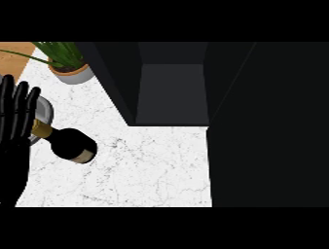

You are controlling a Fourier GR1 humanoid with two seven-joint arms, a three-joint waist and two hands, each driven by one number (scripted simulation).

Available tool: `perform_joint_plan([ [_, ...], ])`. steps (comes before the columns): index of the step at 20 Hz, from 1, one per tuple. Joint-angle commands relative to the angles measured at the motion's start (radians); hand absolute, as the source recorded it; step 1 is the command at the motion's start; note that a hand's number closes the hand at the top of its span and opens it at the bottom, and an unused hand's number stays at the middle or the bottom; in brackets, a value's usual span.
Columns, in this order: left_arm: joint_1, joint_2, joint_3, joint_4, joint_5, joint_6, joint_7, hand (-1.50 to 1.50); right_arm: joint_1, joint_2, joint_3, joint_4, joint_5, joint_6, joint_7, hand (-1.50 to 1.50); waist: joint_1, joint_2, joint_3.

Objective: Pick up the wine, place it into the cabinet and close the cabinet

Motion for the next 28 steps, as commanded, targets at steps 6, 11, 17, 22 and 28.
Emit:
perform_joint_plan([
  [6, -0.258, 0.249, 0.253, 0.284, 0.272, -0.262, -0.077, -1.50, 0.137, -0.030, 0.003, -0.131, -0.016, 0.057, -0.003, -1.50, -0.034, -0.009, 0.001],
  [11, -0.272, 0.140, 0.217, 0.381, 0.533, -0.252, 0.170, -1.50, 0.161, -0.097, 0.053, -0.123, -0.210, 0.200, 0.167, -1.50, -0.029, -0.009, 0.001],
  [17, -0.285, 0.145, 0.192, 0.289, 0.566, -0.183, 0.296, -1.50, 0.106, -0.136, -0.073, -0.141, -0.335, 0.222, 0.255, -1.50, -0.008, -0.013, 0.002],
  [22, -0.177, 0.143, 0.187, 0.187, 0.583, -0.208, 0.309, -1.50, 0.258, -0.085, -0.001, -0.278, -0.263, 0.236, 0.262, -1.50, -0.008, -0.014, 0.002],
  [28, -0.218, 0.101, 0.143, 0.191, 0.530, -0.140, 0.307, -1.50, 0.217, -0.065, -0.037, -0.175, -0.268, 0.301, 0.214, -1.50, -0.008, -0.013, 0.002],
])
